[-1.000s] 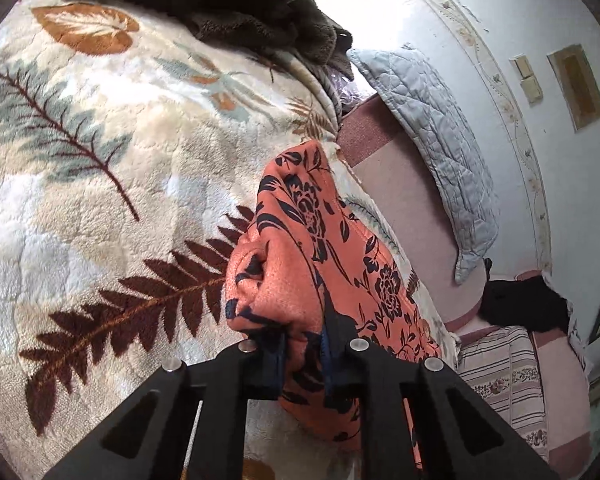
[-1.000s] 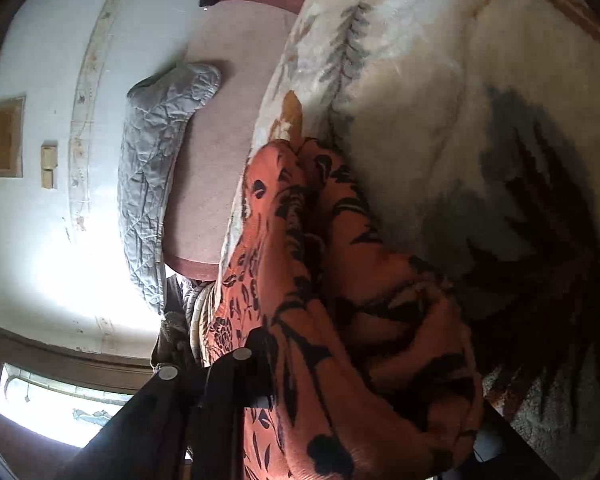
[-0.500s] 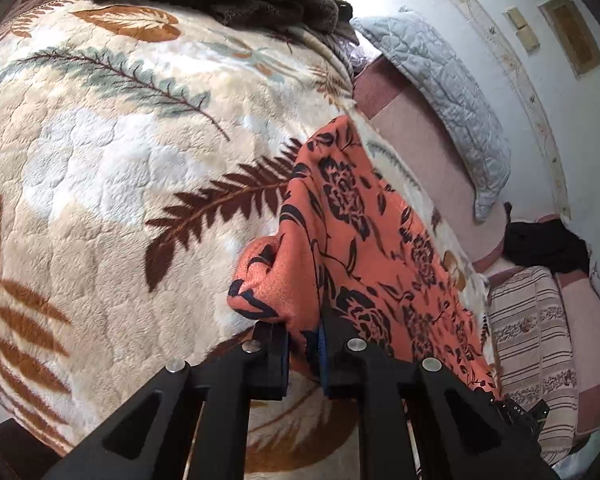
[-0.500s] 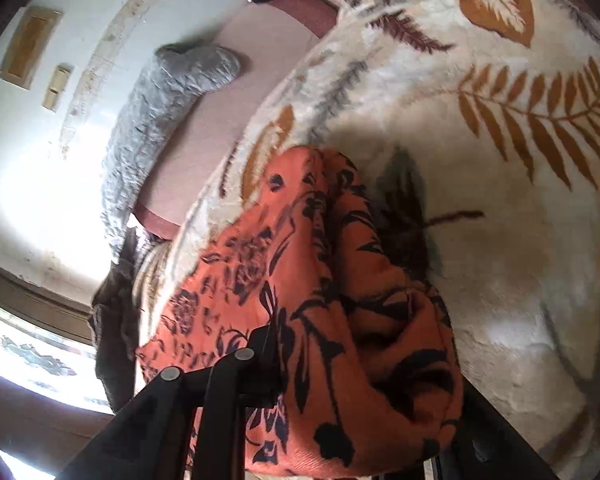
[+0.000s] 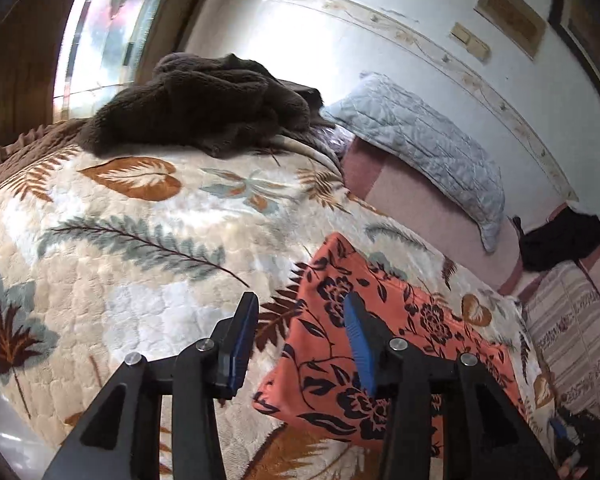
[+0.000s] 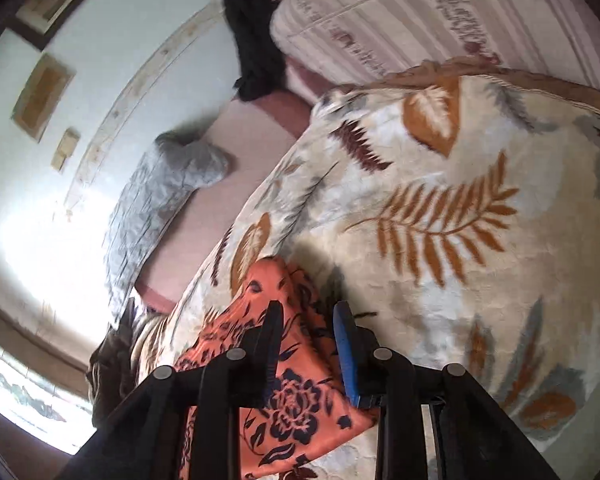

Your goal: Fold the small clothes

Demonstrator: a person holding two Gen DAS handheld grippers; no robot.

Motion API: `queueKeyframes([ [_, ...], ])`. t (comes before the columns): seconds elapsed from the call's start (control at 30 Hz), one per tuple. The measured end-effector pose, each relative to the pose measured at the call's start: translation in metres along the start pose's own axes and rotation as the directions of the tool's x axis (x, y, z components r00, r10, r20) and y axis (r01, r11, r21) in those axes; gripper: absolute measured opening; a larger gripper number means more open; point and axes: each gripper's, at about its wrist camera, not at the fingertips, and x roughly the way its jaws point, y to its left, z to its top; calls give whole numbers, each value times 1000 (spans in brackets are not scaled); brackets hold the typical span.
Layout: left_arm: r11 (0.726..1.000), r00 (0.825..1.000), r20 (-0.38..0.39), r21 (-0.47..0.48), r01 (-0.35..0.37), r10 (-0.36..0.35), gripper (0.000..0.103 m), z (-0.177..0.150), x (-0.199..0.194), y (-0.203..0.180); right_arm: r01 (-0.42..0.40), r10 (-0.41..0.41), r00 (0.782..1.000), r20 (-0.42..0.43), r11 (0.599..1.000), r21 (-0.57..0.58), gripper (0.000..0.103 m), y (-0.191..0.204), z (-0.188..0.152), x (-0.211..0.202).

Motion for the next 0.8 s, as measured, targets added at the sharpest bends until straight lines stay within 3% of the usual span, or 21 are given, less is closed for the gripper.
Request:
queueKeyframes([
  [0.1,993,995,-95,120,18,-6,45,-12,30,-30,-108,100,988,-118,992,-66,29,33,-17,34],
  [0.17,989,982,-189,150,13,16,45,-22,54,-39,-122,107,980,-170,989,-80,29,47,-26,57],
  [0.2,988,970,-242,153,10,28,45,-29,66,-41,-114,96,974,-205,991,-77,29,49,-29,72],
  [0.27,981,930,-355,190,-29,96,45,-46,92,-40,-49,35,949,-313,998,-36,29,39,-35,106],
  [0.3,975,934,-340,219,-36,111,46,-50,94,-42,2,0,934,-356,1000,4,27,27,-36,119],
  [0.37,952,940,-313,305,-39,138,58,-52,91,-54,-25,66,922,-380,993,113,27,10,-33,129],
  [0.47,926,937,-318,378,-15,145,74,-60,92,-65,-86,130,931,-340,986,140,28,6,-26,109],
  [0.57,923,930,-342,385,8,134,91,-64,92,-69,-162,210,931,-300,971,175,30,-3,-26,72],
  [0.63,917,929,-346,400,15,135,97,-69,92,-72,-168,218,934,-283,967,190,49,-10,-29,49],
  [0.67,907,928,-339,422,7,151,101,-73,94,-74,-169,216,937,-274,968,186,76,-11,-32,40],
  [0.73,880,921,-335,475,-20,201,103,-80,97,-81,-175,221,939,-266,967,186,80,-13,-40,26],
  [0.8,885,919,-333,464,-33,209,103,-81,98,-82,-178,233,932,-279,961,210,80,-19,-52,20],
])
